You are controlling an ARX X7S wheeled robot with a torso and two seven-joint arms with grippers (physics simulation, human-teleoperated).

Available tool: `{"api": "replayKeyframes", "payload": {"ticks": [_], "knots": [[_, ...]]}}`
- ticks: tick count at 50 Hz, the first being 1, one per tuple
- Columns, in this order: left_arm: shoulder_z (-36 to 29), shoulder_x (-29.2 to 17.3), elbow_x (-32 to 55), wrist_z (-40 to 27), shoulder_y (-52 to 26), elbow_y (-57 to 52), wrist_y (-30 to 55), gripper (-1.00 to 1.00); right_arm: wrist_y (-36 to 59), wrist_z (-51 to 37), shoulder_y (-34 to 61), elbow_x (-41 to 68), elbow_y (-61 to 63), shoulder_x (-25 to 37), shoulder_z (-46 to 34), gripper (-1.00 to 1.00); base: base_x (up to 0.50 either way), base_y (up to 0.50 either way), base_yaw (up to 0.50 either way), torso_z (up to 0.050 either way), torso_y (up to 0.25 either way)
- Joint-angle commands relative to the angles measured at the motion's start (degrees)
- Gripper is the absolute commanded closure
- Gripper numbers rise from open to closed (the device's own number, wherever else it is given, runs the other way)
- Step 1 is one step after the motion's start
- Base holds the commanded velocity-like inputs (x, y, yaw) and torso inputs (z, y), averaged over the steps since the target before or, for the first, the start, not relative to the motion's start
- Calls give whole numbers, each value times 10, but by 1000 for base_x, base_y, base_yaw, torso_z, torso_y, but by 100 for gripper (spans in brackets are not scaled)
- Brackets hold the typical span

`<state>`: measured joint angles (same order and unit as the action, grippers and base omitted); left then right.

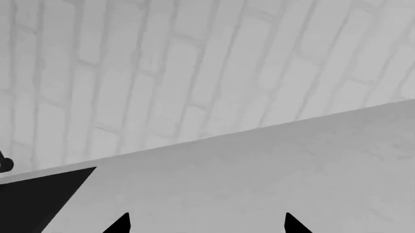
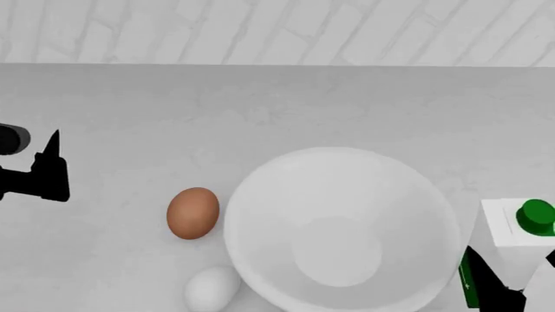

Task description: Place the eggs and milk next to the bowl.

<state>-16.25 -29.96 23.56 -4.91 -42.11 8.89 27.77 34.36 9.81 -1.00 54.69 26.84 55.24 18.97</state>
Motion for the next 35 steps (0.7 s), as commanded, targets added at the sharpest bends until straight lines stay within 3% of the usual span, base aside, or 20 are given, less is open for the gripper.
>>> {"api": "replayKeyframes", "payload": {"ticks": [1, 35], "knots": [[8, 9, 16, 17, -1, 19, 2, -100, -11, 22, -3, -32, -12, -16, -1, 100, 0, 0, 0, 0, 0], [0, 10, 14, 17, -3, 19, 3, -100, -49, 46, -41, -60, -38, -47, -7, 100, 0, 0, 0, 0, 0]]}}
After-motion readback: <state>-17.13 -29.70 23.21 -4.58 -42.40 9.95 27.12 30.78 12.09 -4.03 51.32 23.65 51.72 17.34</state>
